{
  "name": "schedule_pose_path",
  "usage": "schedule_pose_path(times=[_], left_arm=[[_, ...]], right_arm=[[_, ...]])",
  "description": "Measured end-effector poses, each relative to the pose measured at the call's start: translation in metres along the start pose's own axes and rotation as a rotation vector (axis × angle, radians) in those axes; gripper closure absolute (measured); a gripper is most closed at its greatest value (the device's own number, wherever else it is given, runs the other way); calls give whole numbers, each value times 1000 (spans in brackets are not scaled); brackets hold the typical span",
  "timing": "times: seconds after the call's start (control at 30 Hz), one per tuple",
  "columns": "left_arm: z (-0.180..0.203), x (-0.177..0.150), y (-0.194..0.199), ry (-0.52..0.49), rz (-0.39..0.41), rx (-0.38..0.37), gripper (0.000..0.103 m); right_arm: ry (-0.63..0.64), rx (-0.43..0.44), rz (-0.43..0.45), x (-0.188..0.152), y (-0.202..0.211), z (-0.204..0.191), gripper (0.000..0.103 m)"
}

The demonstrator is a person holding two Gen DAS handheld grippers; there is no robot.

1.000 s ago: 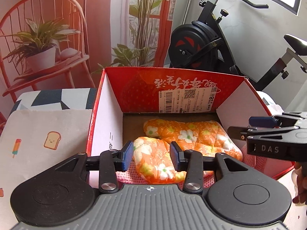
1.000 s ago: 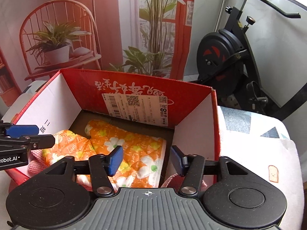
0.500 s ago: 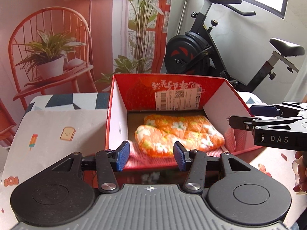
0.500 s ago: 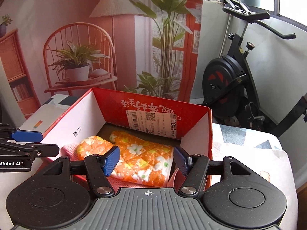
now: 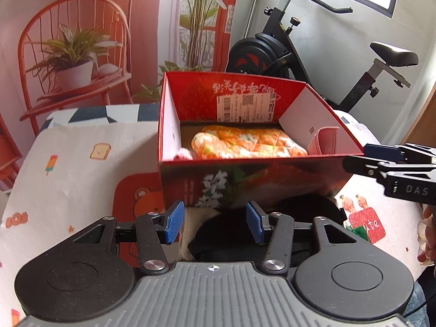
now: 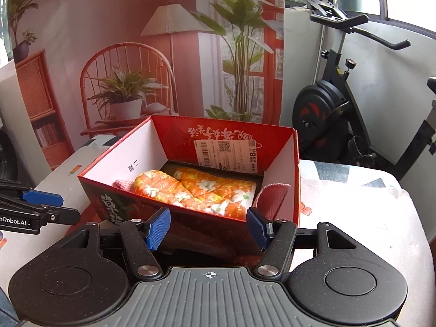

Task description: Organize soft objects

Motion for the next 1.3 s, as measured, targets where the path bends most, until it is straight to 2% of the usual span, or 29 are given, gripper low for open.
schedule_pose_path(times=[0.23,0.47,0.63,0.87,1.07,1.2,1.3], left_arm=[[-11,-26,-18,35,-40,-11,50],[-18,-50,-42,86,-94,-38,50],[-27,-55,-52,148,-108,-72,49],[-39,-56,-60,243,-131,-118,49],[-48,-58,-71,391,-177,-191,49],[-41,-56,-74,389,-181,-195,50],[-34,-53,-71,362,-169,-196,53]], right_arm=[[-41,12,28,-31,10,12,44],[-76,28,-75,-74,-9,20,44],[-127,28,-129,-92,-27,29,44],[-186,50,-164,-101,-45,34,45],[-200,81,-185,-100,-53,28,49],[-213,84,-187,-99,-56,25,49],[-221,87,-181,-96,-54,25,55]])
Point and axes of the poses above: each gripper's, at about its wrist camera, not at the fingertips, and y roughly against the way its jaws point, z to its right, x to its top, the point moved 6 cm from there along -y, roughly the way its jaws point, and after that the axes turned 3 degrees about z, right-handed, at the moved point
